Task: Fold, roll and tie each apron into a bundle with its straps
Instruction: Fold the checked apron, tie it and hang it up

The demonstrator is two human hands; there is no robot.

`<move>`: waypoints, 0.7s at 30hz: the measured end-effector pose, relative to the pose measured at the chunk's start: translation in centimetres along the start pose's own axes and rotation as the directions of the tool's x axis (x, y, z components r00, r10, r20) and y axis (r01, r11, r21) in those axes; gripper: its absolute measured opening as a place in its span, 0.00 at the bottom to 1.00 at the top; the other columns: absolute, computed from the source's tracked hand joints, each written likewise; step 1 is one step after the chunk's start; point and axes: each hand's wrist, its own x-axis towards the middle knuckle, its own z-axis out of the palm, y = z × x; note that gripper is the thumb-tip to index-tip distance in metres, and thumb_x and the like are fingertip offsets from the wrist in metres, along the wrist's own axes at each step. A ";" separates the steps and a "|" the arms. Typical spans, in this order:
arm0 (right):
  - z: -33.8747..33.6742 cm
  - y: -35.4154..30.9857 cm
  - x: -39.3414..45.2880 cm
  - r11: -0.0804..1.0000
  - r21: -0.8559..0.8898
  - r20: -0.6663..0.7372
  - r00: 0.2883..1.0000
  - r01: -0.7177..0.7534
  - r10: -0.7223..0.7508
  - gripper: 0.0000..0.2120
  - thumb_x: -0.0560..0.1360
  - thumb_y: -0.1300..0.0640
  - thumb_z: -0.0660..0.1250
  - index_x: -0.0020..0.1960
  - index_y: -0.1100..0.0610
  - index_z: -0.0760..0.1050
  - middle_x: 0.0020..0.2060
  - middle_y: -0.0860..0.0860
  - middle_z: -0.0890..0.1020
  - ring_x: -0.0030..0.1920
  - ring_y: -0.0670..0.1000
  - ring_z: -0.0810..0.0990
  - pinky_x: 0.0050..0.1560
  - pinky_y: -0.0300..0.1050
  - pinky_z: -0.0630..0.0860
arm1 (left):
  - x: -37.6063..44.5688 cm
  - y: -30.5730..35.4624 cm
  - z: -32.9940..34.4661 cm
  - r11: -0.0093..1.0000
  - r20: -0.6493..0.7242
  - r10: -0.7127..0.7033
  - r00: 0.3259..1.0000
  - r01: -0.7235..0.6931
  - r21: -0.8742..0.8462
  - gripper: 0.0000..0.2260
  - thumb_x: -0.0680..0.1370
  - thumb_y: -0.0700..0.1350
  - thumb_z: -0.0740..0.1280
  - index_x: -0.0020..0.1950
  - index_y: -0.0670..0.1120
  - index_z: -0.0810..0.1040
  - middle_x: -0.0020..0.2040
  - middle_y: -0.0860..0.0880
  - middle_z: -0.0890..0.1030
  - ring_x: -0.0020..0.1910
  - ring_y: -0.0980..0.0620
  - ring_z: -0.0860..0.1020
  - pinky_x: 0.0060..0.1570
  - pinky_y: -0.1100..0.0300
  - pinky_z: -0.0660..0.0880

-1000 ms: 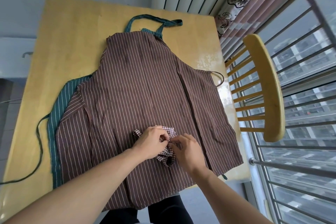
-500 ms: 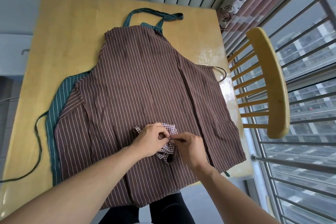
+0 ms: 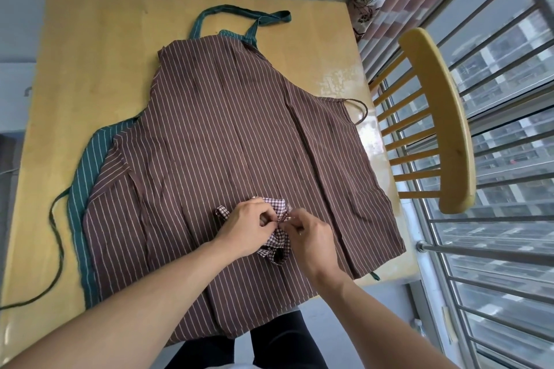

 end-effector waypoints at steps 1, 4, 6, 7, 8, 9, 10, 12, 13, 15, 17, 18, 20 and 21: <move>0.0 -0.1 0.1 0.999 0.049 0.000 1.000 -0.012 0.012 0.02 0.77 0.58 0.73 0.48 0.51 0.83 0.39 0.41 0.83 0.40 0.41 0.81 0.41 0.33 0.77 | 0.0 0.0 0.0 1.000 0.002 0.001 1.000 -0.001 0.006 0.03 0.77 0.42 0.73 0.45 0.50 0.82 0.47 0.56 0.77 0.45 0.60 0.78 0.52 0.59 0.79; 0.1 0.0 0.3 0.997 0.069 0.029 0.999 0.032 -0.034 0.04 0.77 0.58 0.74 0.47 0.50 0.84 0.42 0.39 0.82 0.44 0.41 0.82 0.46 0.38 0.80 | 0.0 -0.1 0.1 1.000 0.018 -0.003 1.000 0.003 0.015 0.04 0.77 0.42 0.73 0.46 0.51 0.82 0.47 0.57 0.77 0.46 0.60 0.77 0.53 0.60 0.77; 0.1 0.2 0.3 0.993 0.070 0.056 0.993 0.097 -0.101 0.06 0.77 0.60 0.73 0.48 0.49 0.82 0.47 0.39 0.81 0.47 0.42 0.82 0.47 0.43 0.82 | 0.2 -0.2 0.0 1.000 0.038 -0.015 0.999 0.014 0.014 0.04 0.78 0.42 0.73 0.47 0.51 0.83 0.48 0.57 0.77 0.46 0.59 0.78 0.54 0.58 0.78; 0.2 0.3 0.3 0.990 0.087 0.064 0.991 0.109 -0.115 0.06 0.77 0.61 0.73 0.49 0.50 0.81 0.49 0.39 0.81 0.48 0.43 0.82 0.48 0.43 0.82 | 0.3 -0.2 -0.1 1.000 0.045 -0.022 0.999 0.021 0.015 0.04 0.78 0.42 0.72 0.47 0.51 0.83 0.48 0.57 0.77 0.46 0.59 0.78 0.54 0.58 0.78; 0.1 0.3 0.3 0.988 0.113 0.066 0.992 0.102 -0.110 0.07 0.77 0.62 0.72 0.49 0.51 0.81 0.50 0.40 0.81 0.50 0.43 0.82 0.50 0.41 0.82 | 0.4 -0.3 -0.2 0.999 0.050 -0.031 0.998 0.030 0.013 0.04 0.78 0.42 0.72 0.48 0.51 0.84 0.48 0.57 0.78 0.46 0.59 0.78 0.54 0.58 0.78; 0.1 0.2 0.3 0.986 0.142 0.060 0.994 0.086 -0.095 0.06 0.77 0.63 0.73 0.49 0.52 0.82 0.50 0.40 0.82 0.51 0.43 0.82 0.52 0.39 0.81 | 0.6 -0.4 -0.4 0.999 0.056 -0.043 0.998 0.043 0.002 0.04 0.78 0.42 0.72 0.48 0.51 0.84 0.48 0.57 0.78 0.46 0.59 0.79 0.54 0.57 0.79; 0.0 0.1 0.2 0.983 0.173 0.050 0.996 0.062 -0.072 0.06 0.76 0.64 0.74 0.49 0.53 0.83 0.49 0.41 0.83 0.51 0.42 0.83 0.52 0.35 0.79 | 0.7 -0.5 -0.5 0.999 0.061 -0.052 0.997 0.053 -0.008 0.04 0.78 0.42 0.72 0.48 0.51 0.84 0.49 0.57 0.79 0.46 0.59 0.79 0.54 0.57 0.79; 0.0 -0.2 0.1 0.967 0.255 0.041 0.999 -0.017 0.007 0.04 0.76 0.63 0.75 0.48 0.55 0.85 0.45 0.42 0.85 0.47 0.40 0.83 0.48 0.30 0.77 | 0.8 -0.5 -0.7 0.998 0.071 -0.059 0.996 0.060 -0.019 0.02 0.78 0.44 0.73 0.48 0.51 0.84 0.49 0.57 0.79 0.46 0.59 0.80 0.54 0.57 0.79; 0.0 -0.3 0.1 0.953 0.298 0.039 0.998 -0.062 0.053 0.04 0.76 0.63 0.75 0.48 0.56 0.85 0.43 0.43 0.86 0.46 0.40 0.83 0.46 0.28 0.76 | 0.8 -0.5 -0.7 0.998 0.072 -0.058 0.996 0.060 -0.023 0.02 0.77 0.45 0.73 0.47 0.52 0.84 0.49 0.58 0.79 0.46 0.60 0.80 0.53 0.58 0.79; 0.0 -0.4 0.2 0.928 0.354 0.022 0.993 -0.119 0.119 0.02 0.76 0.62 0.75 0.47 0.56 0.86 0.43 0.43 0.87 0.44 0.39 0.84 0.45 0.28 0.76 | 0.8 -0.5 -0.6 0.998 0.060 -0.057 0.997 0.059 -0.028 0.01 0.77 0.46 0.74 0.46 0.52 0.85 0.48 0.58 0.80 0.46 0.60 0.79 0.52 0.60 0.77; 0.0 -0.4 0.2 0.916 0.376 0.020 0.989 -0.141 0.144 0.02 0.75 0.60 0.76 0.47 0.55 0.86 0.42 0.43 0.87 0.44 0.40 0.84 0.45 0.30 0.77 | 0.8 -0.4 -0.6 0.997 0.051 -0.057 0.997 0.059 -0.045 0.02 0.76 0.44 0.75 0.45 0.51 0.85 0.47 0.58 0.80 0.45 0.61 0.79 0.50 0.63 0.76; 0.0 -0.5 0.3 0.914 0.377 0.025 0.988 -0.152 0.154 0.01 0.75 0.60 0.76 0.47 0.55 0.86 0.41 0.43 0.87 0.42 0.40 0.85 0.44 0.31 0.77 | 0.7 -0.3 -0.6 0.997 0.051 -0.056 0.997 0.058 -0.048 0.03 0.76 0.44 0.74 0.44 0.51 0.84 0.46 0.58 0.80 0.45 0.61 0.79 0.48 0.65 0.75; 0.0 -0.7 0.3 0.910 0.379 0.029 0.985 -0.170 0.172 0.01 0.75 0.59 0.76 0.46 0.54 0.86 0.37 0.44 0.86 0.39 0.42 0.84 0.41 0.33 0.78 | 0.6 -0.3 -0.7 0.998 0.058 -0.056 0.997 0.058 -0.039 0.03 0.77 0.44 0.74 0.44 0.51 0.83 0.47 0.58 0.79 0.45 0.61 0.79 0.48 0.64 0.76; 0.0 -0.9 0.2 0.906 0.385 0.025 0.983 -0.179 0.183 0.02 0.75 0.60 0.76 0.46 0.53 0.85 0.36 0.45 0.86 0.38 0.43 0.84 0.40 0.34 0.78 | 0.5 -0.3 -0.7 0.998 0.059 -0.057 0.997 0.059 -0.033 0.02 0.77 0.45 0.74 0.44 0.51 0.83 0.47 0.58 0.79 0.45 0.61 0.79 0.50 0.62 0.77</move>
